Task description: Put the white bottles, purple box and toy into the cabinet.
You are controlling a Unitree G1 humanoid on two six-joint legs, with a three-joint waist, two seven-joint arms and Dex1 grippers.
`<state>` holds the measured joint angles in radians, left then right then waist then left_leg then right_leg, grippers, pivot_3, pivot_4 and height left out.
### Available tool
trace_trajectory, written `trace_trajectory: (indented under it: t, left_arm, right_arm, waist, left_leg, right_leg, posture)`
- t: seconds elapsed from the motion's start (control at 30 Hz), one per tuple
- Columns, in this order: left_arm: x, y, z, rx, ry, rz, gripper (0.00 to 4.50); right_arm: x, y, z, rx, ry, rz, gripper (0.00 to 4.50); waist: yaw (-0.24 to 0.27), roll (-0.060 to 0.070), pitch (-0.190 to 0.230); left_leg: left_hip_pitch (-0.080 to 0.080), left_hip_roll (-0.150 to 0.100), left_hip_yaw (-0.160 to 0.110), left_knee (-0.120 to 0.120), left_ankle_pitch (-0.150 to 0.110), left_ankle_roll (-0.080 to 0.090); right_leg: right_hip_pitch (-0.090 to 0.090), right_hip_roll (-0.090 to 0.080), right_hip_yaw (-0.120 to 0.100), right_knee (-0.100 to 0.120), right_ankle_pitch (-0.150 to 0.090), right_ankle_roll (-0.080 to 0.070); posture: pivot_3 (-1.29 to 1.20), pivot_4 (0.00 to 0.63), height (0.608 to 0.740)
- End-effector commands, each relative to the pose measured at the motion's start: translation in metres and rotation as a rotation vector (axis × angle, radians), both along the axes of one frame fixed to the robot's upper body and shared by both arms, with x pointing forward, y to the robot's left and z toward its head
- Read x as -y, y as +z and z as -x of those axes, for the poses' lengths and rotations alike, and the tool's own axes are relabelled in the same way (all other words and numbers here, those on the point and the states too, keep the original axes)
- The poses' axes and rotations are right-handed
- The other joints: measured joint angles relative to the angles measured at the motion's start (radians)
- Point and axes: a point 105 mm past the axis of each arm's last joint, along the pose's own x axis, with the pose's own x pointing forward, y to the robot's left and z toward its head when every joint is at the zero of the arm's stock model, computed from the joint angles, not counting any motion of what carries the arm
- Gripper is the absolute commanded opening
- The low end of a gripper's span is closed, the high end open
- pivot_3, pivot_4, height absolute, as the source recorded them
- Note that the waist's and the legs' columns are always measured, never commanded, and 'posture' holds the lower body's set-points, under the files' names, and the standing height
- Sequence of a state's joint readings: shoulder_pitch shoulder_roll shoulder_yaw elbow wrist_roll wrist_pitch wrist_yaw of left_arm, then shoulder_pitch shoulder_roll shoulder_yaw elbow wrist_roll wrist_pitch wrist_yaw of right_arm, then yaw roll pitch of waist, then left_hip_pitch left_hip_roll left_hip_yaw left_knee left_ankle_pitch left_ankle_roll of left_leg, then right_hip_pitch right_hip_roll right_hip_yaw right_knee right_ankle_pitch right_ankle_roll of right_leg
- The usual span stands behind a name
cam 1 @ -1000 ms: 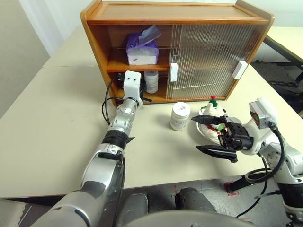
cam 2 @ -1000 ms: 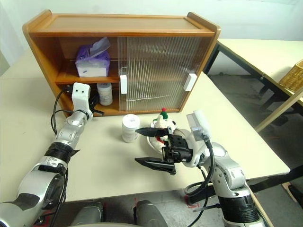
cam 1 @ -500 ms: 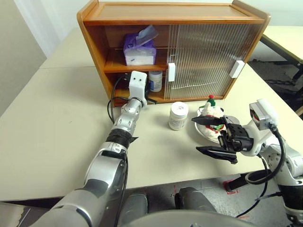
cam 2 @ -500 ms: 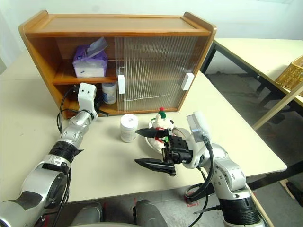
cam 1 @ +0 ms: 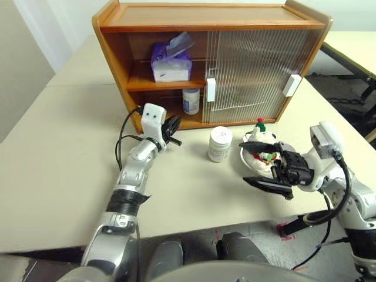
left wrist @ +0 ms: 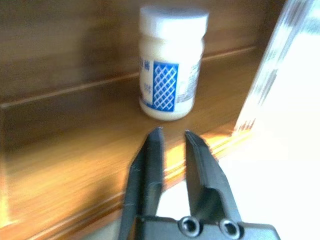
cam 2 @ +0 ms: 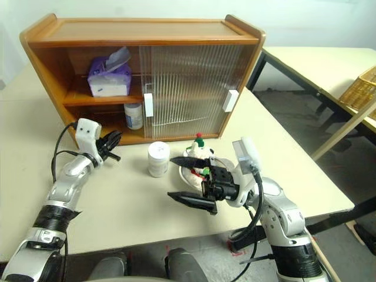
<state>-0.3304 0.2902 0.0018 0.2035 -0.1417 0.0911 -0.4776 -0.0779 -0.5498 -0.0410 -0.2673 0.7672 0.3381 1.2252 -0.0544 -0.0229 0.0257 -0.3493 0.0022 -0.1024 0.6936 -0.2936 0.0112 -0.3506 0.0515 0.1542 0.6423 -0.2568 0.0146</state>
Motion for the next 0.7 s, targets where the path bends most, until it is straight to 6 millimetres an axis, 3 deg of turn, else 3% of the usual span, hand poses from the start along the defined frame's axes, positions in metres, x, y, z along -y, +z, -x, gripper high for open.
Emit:
trace_trajectory:
  t: [0.03,0.23,0.43,0.7]
  left_arm:
    - [0.006,0.009,0.018,0.012,-0.143,-0.005,2.28]
    - [0.016,0.005,0.048,-0.032,-0.399,-0.035,4.39]
    - [0.02,-0.014,0.061,-0.098,-0.591,-0.183,4.45]
    - [0.046,-0.027,0.058,-0.129,-0.686,-0.168,4.45]
  right_arm:
    - [0.004,-0.001,-0.011,0.017,-0.095,0.033,4.5]
    - [0.008,-0.009,-0.016,0.025,-0.222,0.086,4.5]
    - [0.011,-0.018,-0.017,0.022,-0.326,0.133,4.5]
    - [0.011,-0.023,-0.011,0.012,-0.321,0.144,4.5]
  waist:
    - [0.001,0.0,0.0]
    - [0.0,0.002,-0.001]
    - [-0.011,0.005,-0.003]
    - [-0.028,0.009,-0.007]
  left_leg:
    - [0.0,0.0,0.0,0.0,0.0,0.0]
    - [0.002,0.003,-0.003,0.0,-0.004,-0.003]
    - [-0.001,0.006,-0.007,0.0,-0.005,-0.005]
    - [-0.008,0.005,-0.01,0.0,-0.005,-0.004]
  right_leg:
    - [0.0,0.0,0.0,0.0,0.0,-0.001]
    - [-0.006,-0.001,-0.001,0.001,0.002,-0.004]
    - [-0.012,-0.002,0.0,0.006,0.003,-0.005]
    - [-0.019,-0.004,0.0,0.006,0.002,-0.004]
  posture:
    - [-0.1,0.014,0.74]
    - [-0.11,0.015,0.74]
    - [-0.14,0.013,0.74]
    - [-0.17,0.008,0.74]
